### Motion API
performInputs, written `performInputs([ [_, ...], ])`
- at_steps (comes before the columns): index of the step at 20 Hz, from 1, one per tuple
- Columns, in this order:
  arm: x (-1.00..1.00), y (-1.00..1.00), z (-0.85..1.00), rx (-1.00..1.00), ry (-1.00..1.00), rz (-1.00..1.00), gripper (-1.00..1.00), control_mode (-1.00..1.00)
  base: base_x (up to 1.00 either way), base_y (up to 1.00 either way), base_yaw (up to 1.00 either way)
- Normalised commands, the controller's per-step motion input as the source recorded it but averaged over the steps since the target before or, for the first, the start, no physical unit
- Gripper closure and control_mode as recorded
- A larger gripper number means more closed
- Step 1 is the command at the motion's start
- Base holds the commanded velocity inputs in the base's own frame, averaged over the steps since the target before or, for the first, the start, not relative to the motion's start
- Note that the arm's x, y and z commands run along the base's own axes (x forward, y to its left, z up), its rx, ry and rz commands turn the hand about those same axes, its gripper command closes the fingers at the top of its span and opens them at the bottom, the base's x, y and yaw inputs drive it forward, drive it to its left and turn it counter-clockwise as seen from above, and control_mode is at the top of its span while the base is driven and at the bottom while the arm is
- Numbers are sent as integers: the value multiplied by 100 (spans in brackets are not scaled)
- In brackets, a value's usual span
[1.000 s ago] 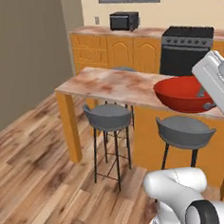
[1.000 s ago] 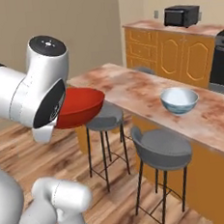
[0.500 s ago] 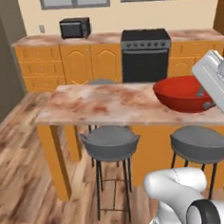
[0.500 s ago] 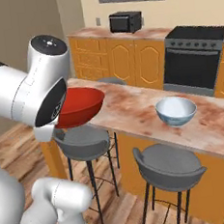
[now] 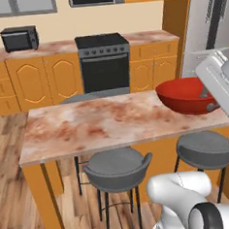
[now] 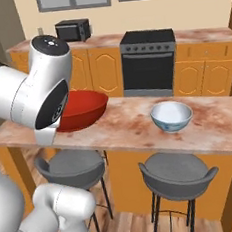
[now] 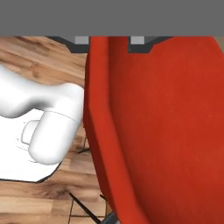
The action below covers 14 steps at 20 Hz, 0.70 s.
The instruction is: Pick up the bowls from the cabinet and place each bowl in front of a stool on the dining counter.
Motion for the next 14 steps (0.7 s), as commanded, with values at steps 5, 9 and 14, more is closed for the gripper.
performInputs([
  [5, 0, 0, 0, 0, 0, 0, 100, 100, -11, 47, -26],
  [9, 0, 0, 0, 0, 0, 0, 100, 100, 45, 38, 3],
  [14, 89, 43, -76, 0, 0, 12, 100, -100, 0, 0, 0],
])
